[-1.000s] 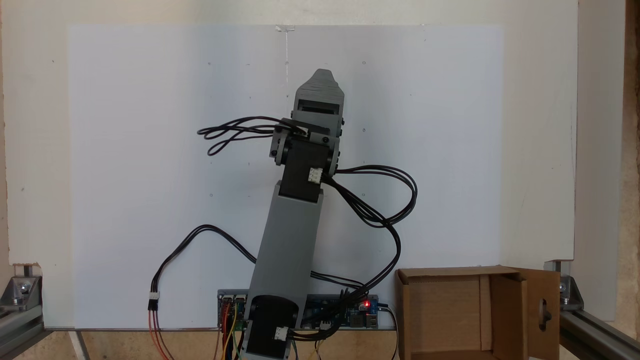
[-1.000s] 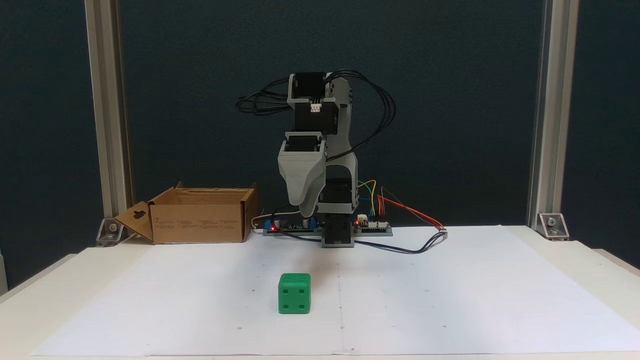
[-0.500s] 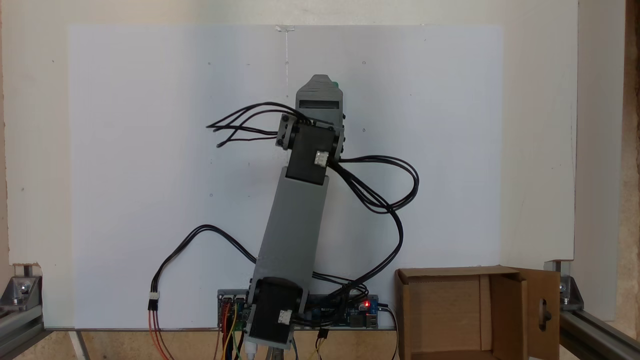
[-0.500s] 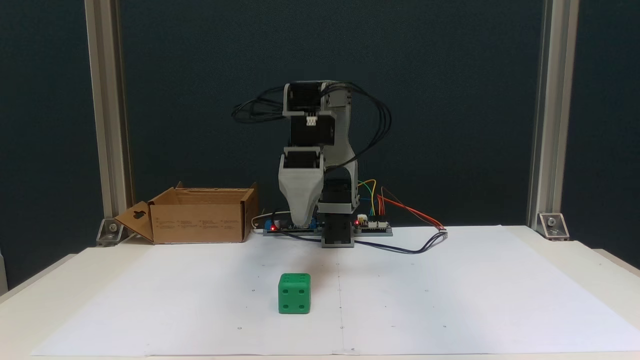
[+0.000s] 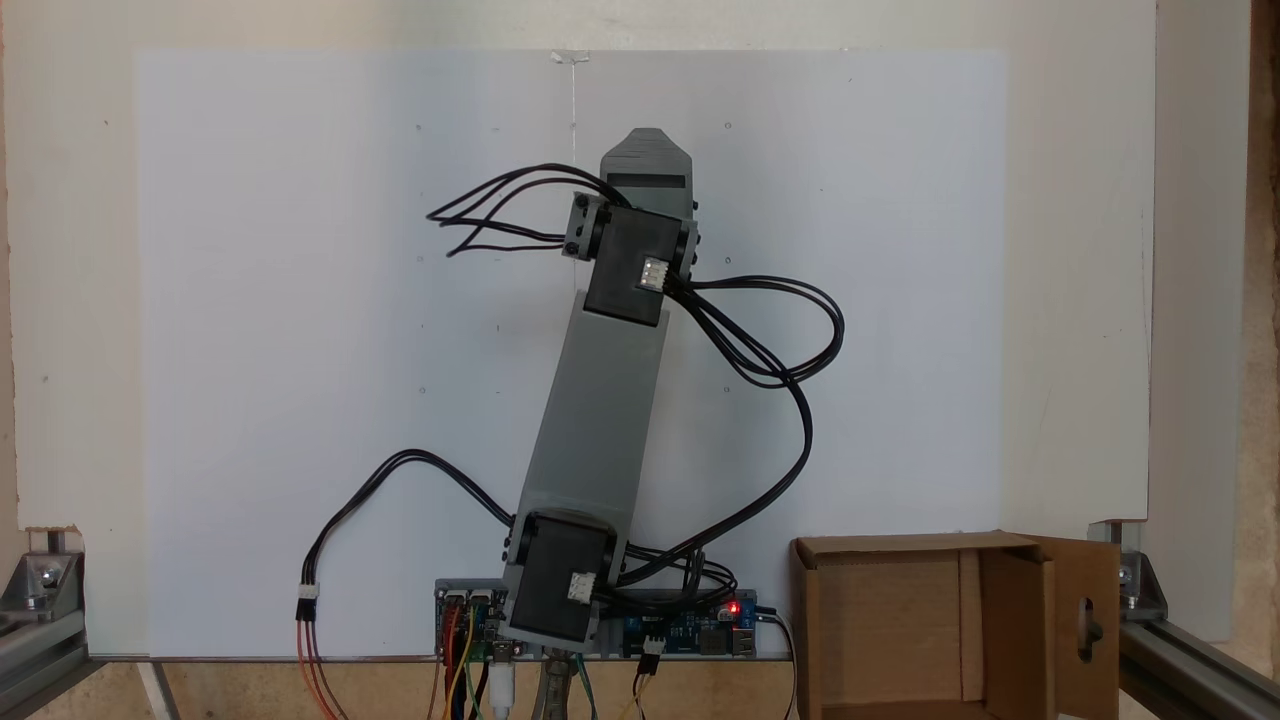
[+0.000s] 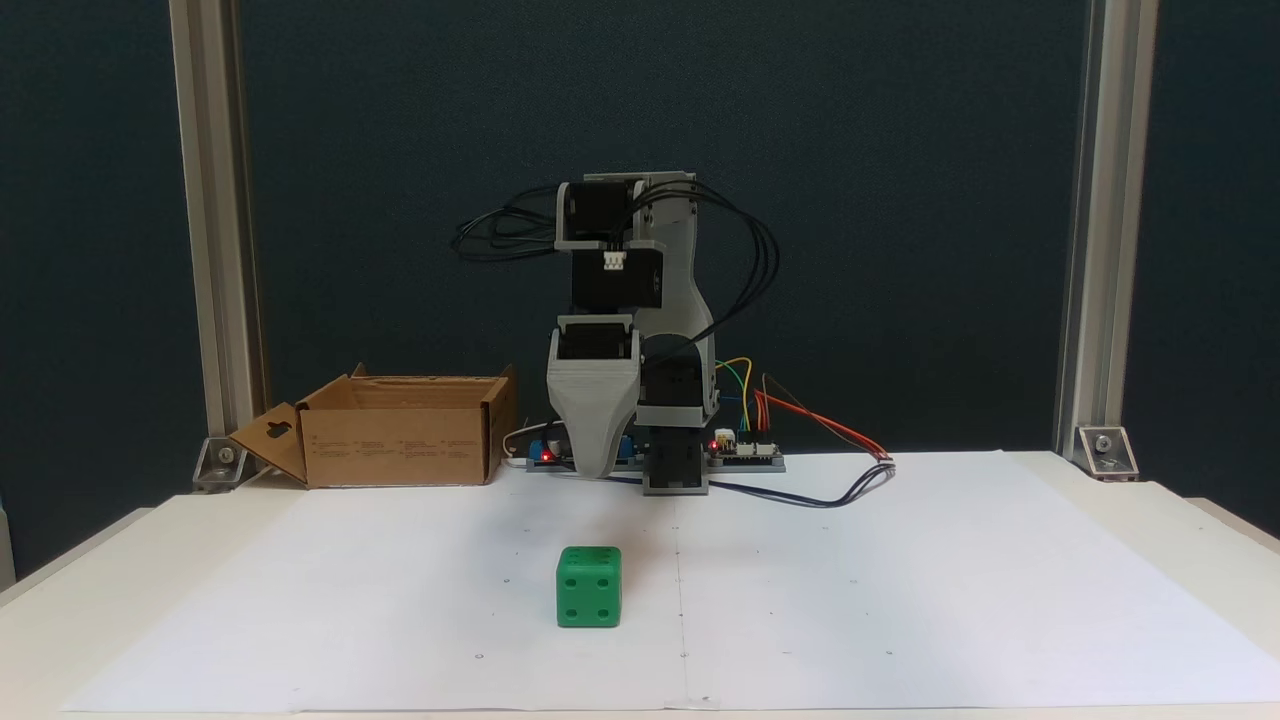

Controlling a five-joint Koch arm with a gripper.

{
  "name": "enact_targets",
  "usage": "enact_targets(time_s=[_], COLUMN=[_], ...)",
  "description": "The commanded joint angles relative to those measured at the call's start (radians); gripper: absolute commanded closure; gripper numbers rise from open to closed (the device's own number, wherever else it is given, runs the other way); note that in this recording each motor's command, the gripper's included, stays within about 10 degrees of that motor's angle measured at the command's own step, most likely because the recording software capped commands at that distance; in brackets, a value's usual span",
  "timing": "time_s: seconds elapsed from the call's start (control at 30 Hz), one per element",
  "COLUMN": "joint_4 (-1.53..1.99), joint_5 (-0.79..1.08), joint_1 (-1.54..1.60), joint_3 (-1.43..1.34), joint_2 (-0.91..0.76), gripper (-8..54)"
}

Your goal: Grasp a green dice and put it in the bin.

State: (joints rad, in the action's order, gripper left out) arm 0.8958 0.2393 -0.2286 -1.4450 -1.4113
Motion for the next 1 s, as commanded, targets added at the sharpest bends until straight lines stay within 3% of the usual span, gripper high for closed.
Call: enact_targets(time_s=[0.0, 0.53, 0.97], joint_4=[0.003, 0.0, -0.015], joint_5=[0.054, 0.032, 0.005], joint_1=[0.002, 0.0, -0.002], joint_3=[0.077, 0.137, 0.137], joint_2=[0.003, 0.147, 0.152], gripper=[1.8, 1.8, 2.0])
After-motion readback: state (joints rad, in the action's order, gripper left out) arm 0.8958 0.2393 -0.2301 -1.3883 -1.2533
